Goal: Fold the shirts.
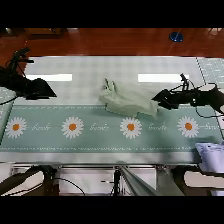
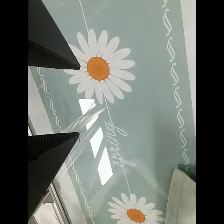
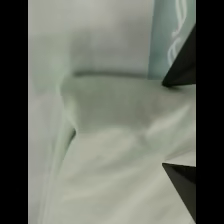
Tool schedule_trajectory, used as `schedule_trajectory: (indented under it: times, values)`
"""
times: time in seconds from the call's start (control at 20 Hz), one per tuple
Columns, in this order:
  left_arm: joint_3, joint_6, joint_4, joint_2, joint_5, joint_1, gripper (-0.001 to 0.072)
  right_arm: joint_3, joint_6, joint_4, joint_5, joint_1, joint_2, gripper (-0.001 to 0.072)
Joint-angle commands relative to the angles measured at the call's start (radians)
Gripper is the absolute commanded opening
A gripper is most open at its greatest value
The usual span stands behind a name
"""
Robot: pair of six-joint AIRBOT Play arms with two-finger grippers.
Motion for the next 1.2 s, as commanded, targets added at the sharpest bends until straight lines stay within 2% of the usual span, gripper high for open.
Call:
schedule_trajectory:
  times: [0.0,0.05,0.1,0.15,0.2,0.4,0.6,0.85,1.15]
  values:
    - [-0.001,-0.007,0.000,0.000,0.000,-0.013,0.0482,-0.009,0.040,0.023,-0.065,0.100,-0.049,0.0542]
    - [-0.001,-0.007,0.001,0.000,0.000,-0.013,0.0483,-0.009,0.043,0.027,-0.066,0.117,-0.066,0.0502]
    - [-0.001,-0.007,0.001,0.000,0.000,-0.013,0.0483,-0.009,0.042,0.030,-0.070,0.125,-0.073,0.0361]
    - [-0.001,-0.006,0.001,0.000,0.000,-0.013,0.0483,-0.006,0.042,0.039,-0.071,0.126,-0.072,0.0104]
    - [-0.001,-0.006,0.001,0.000,0.000,-0.013,0.0483,0.005,0.040,0.054,-0.049,0.114,-0.069,0.0028]
    - [-0.001,0.010,0.001,0.000,0.003,-0.013,0.0483,0.120,0.011,0.068,0.096,0.029,0.047,0.0028]
    - [-0.001,0.016,0.001,0.000,0.003,-0.013,0.0482,0.295,0.120,0.058,0.209,-0.111,0.261,0.0027]
    - [-0.001,0.016,0.000,0.000,-0.001,-0.013,0.0483,0.518,0.305,-0.182,0.401,-0.340,0.450,0.0027]
    - [-0.001,0.042,0.000,0.000,0.000,-0.014,0.0483,0.608,0.332,-0.357,0.744,-0.646,0.510,0.0027]
